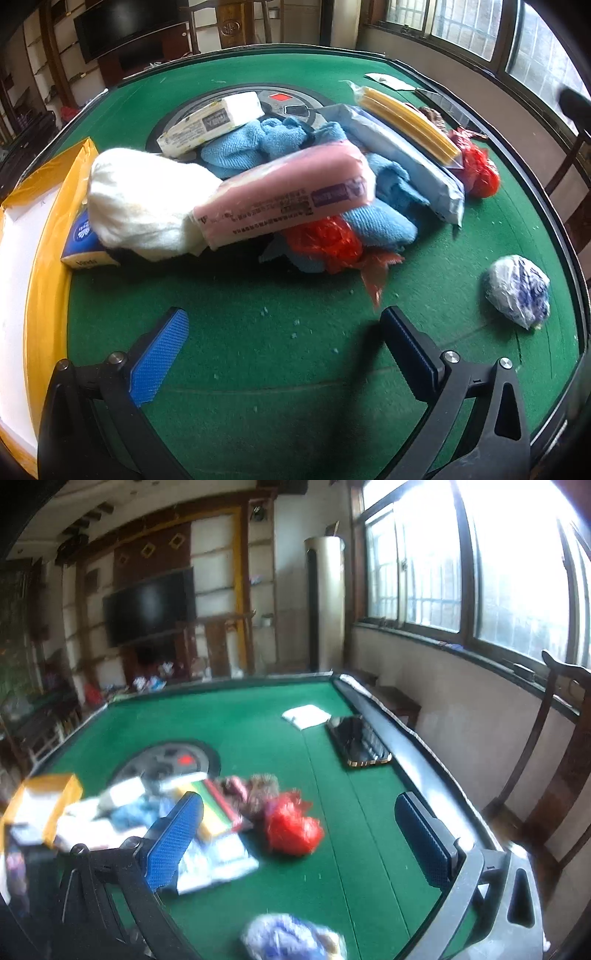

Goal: Organize soft objects
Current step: 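Reach the left tool to the pink tissue pack and close on it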

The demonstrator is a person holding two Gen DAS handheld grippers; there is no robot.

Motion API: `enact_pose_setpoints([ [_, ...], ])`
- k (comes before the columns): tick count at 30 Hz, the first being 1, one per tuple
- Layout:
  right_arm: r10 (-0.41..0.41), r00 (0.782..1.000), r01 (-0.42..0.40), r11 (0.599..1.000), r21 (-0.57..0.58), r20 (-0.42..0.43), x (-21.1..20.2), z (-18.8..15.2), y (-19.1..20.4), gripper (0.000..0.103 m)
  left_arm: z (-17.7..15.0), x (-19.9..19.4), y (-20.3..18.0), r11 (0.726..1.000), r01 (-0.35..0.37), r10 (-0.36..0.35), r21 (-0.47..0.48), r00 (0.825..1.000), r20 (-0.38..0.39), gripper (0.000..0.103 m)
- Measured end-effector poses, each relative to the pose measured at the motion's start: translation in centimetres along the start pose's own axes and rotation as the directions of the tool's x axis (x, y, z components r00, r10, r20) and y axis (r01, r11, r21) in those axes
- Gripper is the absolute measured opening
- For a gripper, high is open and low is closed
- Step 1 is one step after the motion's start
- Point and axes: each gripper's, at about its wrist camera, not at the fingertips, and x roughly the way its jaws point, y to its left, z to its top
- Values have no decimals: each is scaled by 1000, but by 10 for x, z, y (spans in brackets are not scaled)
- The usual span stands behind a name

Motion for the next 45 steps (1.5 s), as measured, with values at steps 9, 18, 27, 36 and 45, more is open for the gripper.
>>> enact_pose_setpoints([
  [9,15,997,-7,994,109,-69,44,-23,-20,102,-4,-69,59,990,111,-95,-93,983,155,103],
  [18,90,987,-67,984,166,-135,50,-31,-32,102,18,-77,66,992,128,-128,11,965,229,103],
  [27,111,980,-71,971,229,-166,54,-34,-43,102,8,-78,-5,889,-76,-74,452,949,306,103],
  [36,125,974,-78,968,239,-189,58,-36,-45,102,21,-55,-13,831,-151,-13,536,957,290,92],
  [45,130,971,-79,967,242,-200,59,-37,-45,102,30,-37,-29,747,-123,-26,653,977,214,48],
])
